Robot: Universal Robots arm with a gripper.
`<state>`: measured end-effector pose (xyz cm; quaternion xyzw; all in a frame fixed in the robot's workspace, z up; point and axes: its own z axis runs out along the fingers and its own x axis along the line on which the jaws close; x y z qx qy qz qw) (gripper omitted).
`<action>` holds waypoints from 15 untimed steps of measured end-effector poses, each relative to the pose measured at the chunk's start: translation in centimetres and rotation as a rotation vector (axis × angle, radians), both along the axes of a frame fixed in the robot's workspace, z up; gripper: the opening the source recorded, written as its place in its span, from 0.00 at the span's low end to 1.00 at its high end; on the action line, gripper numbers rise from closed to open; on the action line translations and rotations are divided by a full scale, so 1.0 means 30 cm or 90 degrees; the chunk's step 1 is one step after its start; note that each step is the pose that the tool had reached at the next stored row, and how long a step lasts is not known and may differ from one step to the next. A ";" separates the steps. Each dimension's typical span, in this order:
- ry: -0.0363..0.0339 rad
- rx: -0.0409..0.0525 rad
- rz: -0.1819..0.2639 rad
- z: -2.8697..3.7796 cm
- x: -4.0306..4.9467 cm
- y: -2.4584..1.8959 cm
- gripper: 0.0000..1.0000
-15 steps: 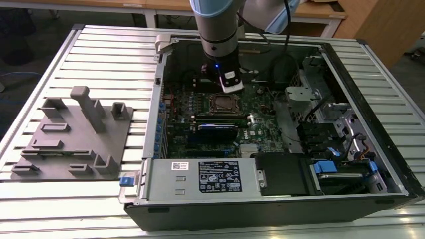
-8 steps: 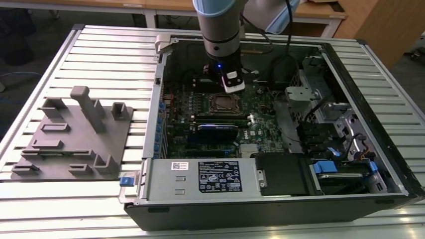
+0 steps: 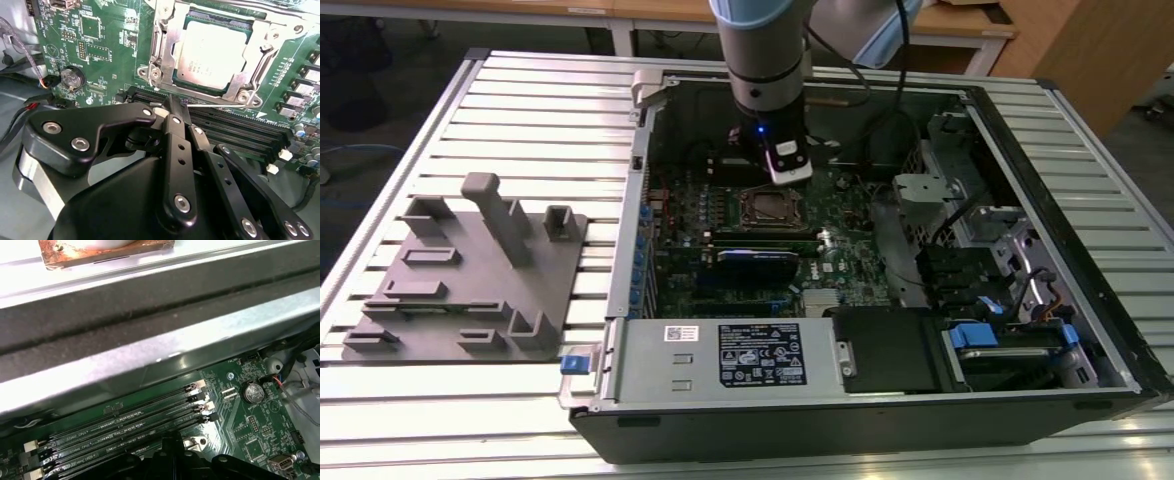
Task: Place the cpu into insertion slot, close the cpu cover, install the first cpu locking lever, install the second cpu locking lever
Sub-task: 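Install the first cpu locking lever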
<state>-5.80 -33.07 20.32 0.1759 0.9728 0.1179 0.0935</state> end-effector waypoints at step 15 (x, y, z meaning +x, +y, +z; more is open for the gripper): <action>0.0001 -0.0001 -0.028 0.001 -0.001 0.019 0.10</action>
